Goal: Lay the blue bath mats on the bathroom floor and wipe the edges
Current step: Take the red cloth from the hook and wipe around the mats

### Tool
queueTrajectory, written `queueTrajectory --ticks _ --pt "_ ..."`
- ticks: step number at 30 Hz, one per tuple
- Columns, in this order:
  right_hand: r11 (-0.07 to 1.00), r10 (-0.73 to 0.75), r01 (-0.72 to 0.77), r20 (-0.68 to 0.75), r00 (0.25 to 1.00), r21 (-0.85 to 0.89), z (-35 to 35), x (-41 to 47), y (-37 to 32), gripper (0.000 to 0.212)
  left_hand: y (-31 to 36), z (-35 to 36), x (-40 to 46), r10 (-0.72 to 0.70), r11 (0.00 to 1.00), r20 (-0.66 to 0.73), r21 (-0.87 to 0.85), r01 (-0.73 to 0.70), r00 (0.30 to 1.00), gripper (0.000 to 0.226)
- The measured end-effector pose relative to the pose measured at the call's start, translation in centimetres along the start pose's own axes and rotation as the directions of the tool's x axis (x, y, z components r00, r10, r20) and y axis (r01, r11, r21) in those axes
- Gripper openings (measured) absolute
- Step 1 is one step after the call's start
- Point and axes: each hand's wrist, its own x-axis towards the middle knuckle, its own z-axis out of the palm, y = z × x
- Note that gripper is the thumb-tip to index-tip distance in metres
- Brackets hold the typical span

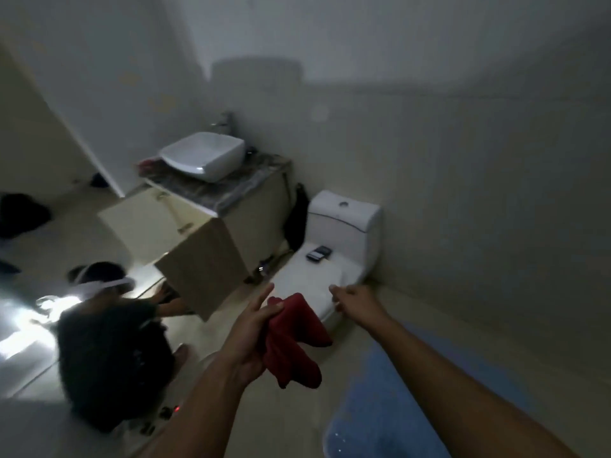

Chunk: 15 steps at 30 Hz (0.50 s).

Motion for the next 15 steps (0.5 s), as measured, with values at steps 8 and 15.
queueTrajectory --ticks 8,15 --pt "0.837 0.365 -0.323 -0.010 0.931 0.443 -1.9 -6.0 7.5 0.090 -3.0 8.1 6.6 -0.205 0.977 0.392 0.024 0.213 0.897 0.047" --pt "0.516 0.290 0.015 -0.191 0.938 0.857 -0.3 -4.6 5.5 0.047 -2.6 9.3 9.7 -0.290 0.957 0.540 0.150 0.248 0.790 0.046"
